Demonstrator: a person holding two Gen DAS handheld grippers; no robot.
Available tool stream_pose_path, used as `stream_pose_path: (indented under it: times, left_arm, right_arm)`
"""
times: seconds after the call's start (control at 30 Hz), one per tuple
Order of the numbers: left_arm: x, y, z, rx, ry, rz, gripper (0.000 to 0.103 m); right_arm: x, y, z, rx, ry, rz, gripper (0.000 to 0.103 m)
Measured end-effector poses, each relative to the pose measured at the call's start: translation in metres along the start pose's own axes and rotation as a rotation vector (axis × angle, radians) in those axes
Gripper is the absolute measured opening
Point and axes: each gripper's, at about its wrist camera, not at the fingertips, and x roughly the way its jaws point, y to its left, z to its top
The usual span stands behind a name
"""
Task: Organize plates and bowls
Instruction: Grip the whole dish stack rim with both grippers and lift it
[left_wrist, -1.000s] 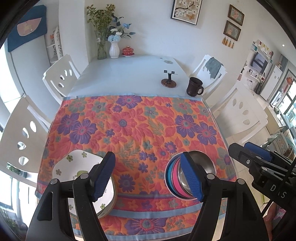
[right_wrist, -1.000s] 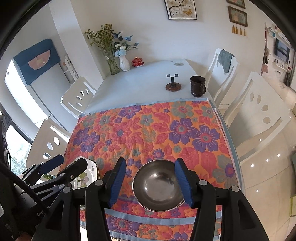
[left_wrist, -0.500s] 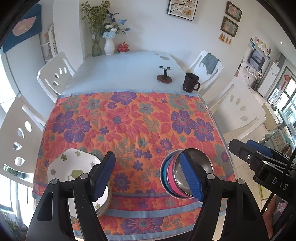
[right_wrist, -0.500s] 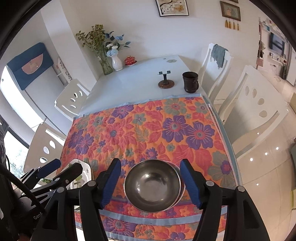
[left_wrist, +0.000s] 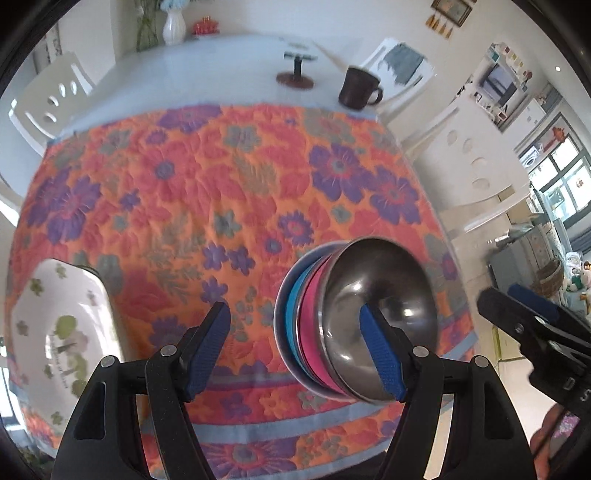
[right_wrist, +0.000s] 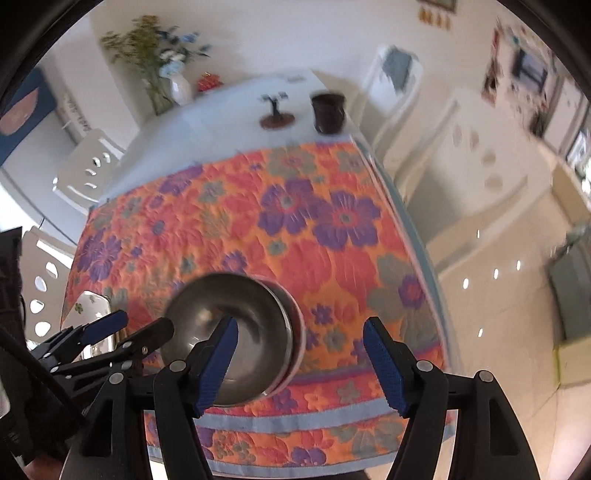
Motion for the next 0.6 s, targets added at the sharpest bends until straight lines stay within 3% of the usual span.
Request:
stream_pose_path:
  times: [0.17, 0.3, 0.6]
  left_arm:
    - [0.023, 0.014, 0.000, -0.046, 0.038, 0.020, 0.069]
    - [0.030, 0.020, 0.000, -0.050, 0.042, 0.036, 0.069]
    - [0.027, 0.024, -0.003, -0.063, 0.049, -0.029, 0.068]
  right_arm:
    - [0.021, -0.015, -0.010, 0.062, 0.074, 0.037, 0.068]
    - [0.021, -0.009, -0.012, 0.042, 0.070, 0.044, 0.068]
    - [0.024, -0.008, -0.012, 0.020, 0.066, 0.054, 0.068]
